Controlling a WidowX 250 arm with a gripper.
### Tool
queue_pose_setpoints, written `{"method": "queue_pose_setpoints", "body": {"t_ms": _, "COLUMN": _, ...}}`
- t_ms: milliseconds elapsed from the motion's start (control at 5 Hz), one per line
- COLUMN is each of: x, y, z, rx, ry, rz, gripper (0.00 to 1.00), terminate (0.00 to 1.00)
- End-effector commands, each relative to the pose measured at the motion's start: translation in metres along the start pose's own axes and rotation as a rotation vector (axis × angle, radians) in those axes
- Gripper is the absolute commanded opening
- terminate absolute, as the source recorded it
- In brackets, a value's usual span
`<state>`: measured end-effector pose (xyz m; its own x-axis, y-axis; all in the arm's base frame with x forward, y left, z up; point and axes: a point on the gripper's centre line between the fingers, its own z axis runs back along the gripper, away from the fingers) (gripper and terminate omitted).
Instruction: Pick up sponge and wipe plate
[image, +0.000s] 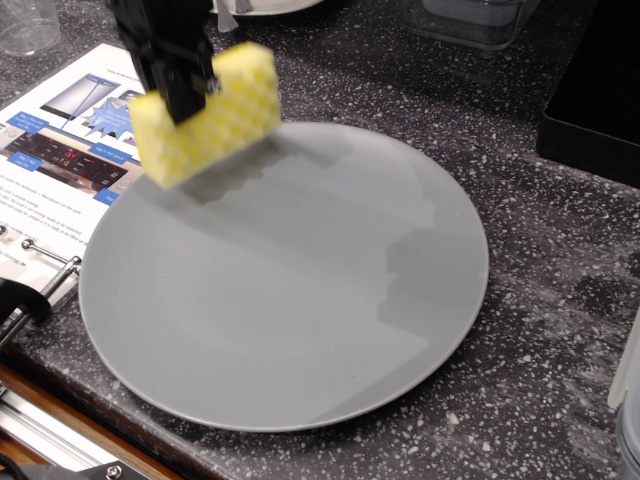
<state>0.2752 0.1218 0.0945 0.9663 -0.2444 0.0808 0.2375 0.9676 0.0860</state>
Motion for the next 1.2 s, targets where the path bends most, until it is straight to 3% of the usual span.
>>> {"method": "queue_pose_setpoints", "body": {"t_ms": 0, "x": 0.003, "y": -0.002, "z": -0.005, "rx": 0.143, "ry": -0.029, "rz": -0.025, "gripper": 0.00, "terminate": 0.00}}
{"method": "queue_pose_setpoints", "body": {"t_ms": 400, "x": 0.002, "y": -0.027, "z": -0.015, "rx": 0.142, "ry": -0.036, "rz": -0.024, "gripper": 0.00, "terminate": 0.00}}
{"method": "queue_pose_setpoints", "body": {"t_ms": 800, "x": -0.006, "y": -0.066, "z": 0.009, "rx": 0.022, "ry": 0.000, "rz": -0.041, "gripper": 0.00, "terminate": 0.00}}
{"method": "queue_pose_setpoints", "body": {"t_ms": 1000, "x": -0.016, "y": -0.089, "z": 0.010, "rx": 0.002, "ry": 0.012, "rz": -0.057, "gripper": 0.00, "terminate": 0.00}}
